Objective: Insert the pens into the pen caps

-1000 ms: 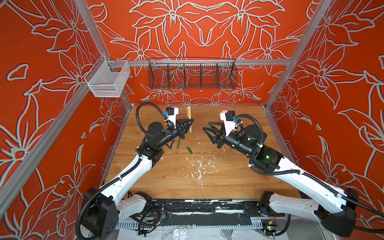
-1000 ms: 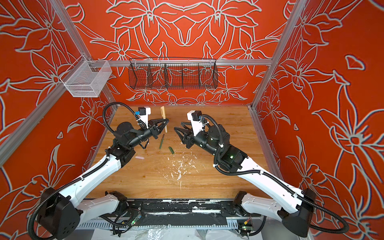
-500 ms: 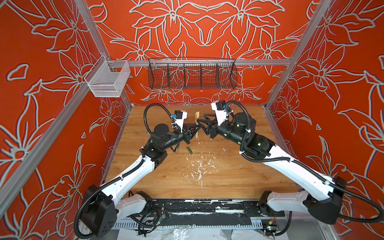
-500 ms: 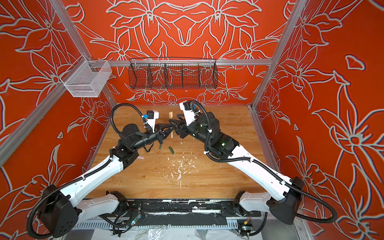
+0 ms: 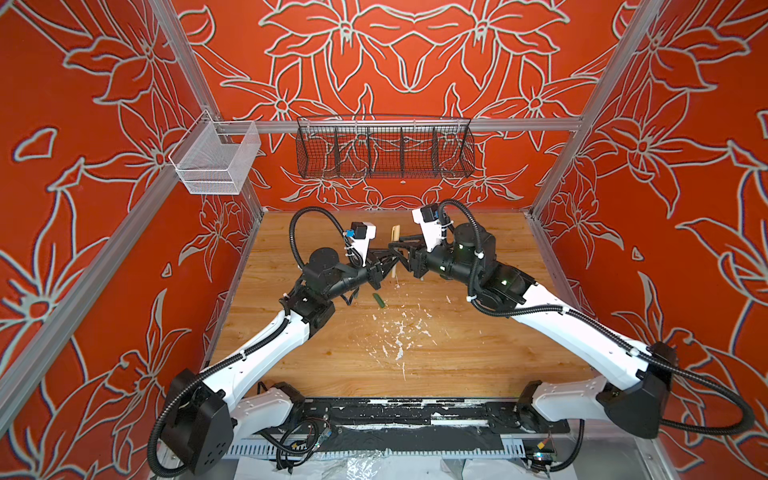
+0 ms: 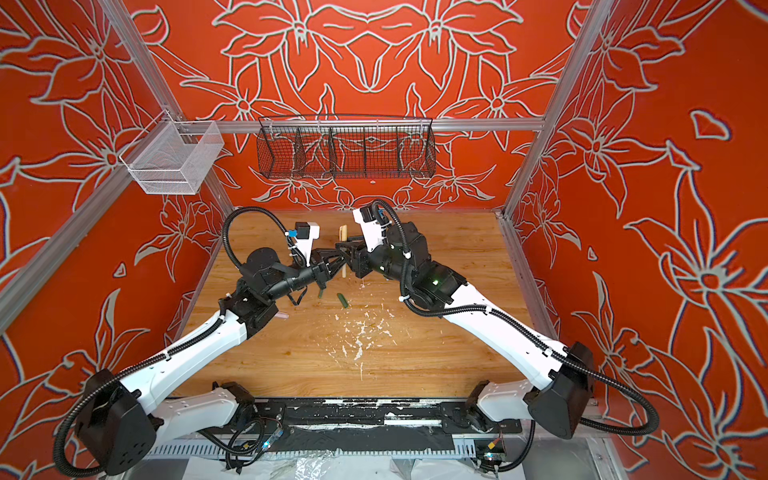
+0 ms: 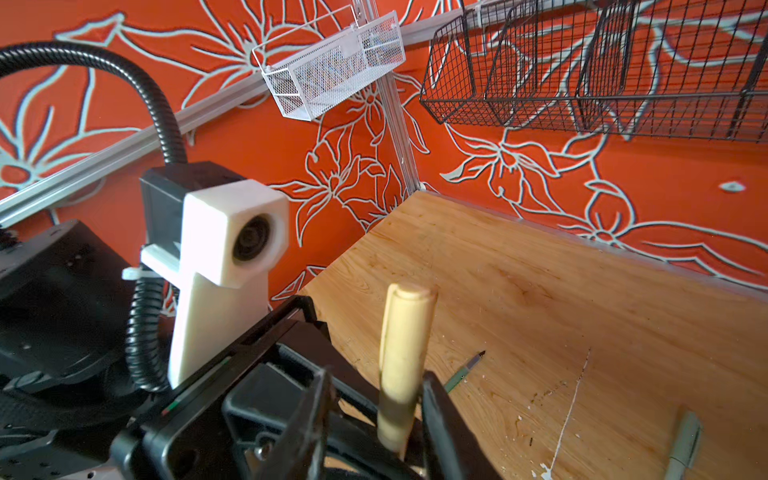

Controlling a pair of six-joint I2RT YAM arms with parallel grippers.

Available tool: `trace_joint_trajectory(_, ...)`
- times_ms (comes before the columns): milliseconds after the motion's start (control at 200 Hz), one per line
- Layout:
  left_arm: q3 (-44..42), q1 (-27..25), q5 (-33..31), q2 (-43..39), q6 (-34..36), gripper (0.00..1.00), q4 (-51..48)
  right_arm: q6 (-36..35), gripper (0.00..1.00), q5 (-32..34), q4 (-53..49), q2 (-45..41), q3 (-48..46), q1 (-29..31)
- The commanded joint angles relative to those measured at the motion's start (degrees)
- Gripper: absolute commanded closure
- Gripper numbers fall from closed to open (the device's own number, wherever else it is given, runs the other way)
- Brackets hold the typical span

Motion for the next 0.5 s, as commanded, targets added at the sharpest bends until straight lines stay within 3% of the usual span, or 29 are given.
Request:
trace_joint_trajectory(0, 2.1, -0.4, 0.7, -0.9, 1.1, 1.00, 0.7, 2.2, 0.64, -1.6, 1.4, 0.9, 1.0, -0.6)
trace_joint_trajectory(205, 2.0, -0.4, 0.2, -1.1, 1.6, 1.00, 0.6, 4.4, 0.75, -4.6, 2.4, 2.2, 1.0, -1.0)
trace_joint_trajectory(345, 1.9, -0.4, -0.7, -1.4, 1.9, 1.00, 0.3, 5.2, 0.93, -5.3, 2.6, 2.3, 0.9, -1.1)
trace_joint_trajectory(495, 1.7, -0.4, -2.0, -1.6, 2.1, 0.98, 0.2, 6.6, 1.00, -8.5, 5.4, 2.3, 0.5, -1.1)
